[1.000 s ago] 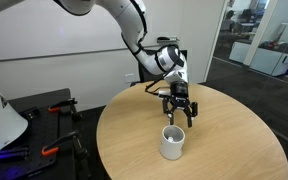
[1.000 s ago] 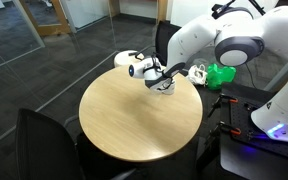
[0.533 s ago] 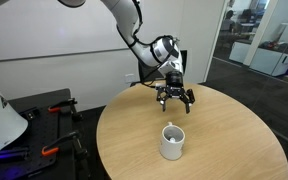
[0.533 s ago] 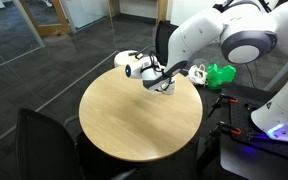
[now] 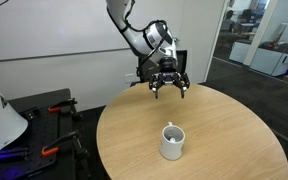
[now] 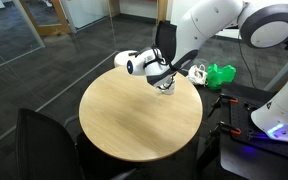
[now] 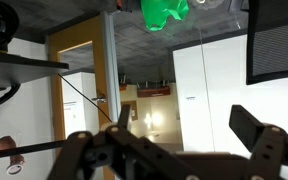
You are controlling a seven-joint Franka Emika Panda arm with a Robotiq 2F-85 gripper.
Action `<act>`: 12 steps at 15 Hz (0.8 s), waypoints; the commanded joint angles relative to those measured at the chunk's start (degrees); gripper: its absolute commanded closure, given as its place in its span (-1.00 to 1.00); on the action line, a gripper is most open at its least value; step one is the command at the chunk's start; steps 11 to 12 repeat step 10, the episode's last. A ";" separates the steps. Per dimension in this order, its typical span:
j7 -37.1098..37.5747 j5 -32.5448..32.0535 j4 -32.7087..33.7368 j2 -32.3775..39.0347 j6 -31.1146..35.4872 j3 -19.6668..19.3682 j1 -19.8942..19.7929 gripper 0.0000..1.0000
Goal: Pick up the pen from the table and put it in the mug cup.
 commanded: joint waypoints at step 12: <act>2.02 -3.20 -0.73 -1.48 -1.69 5.18 -3.86 -1.00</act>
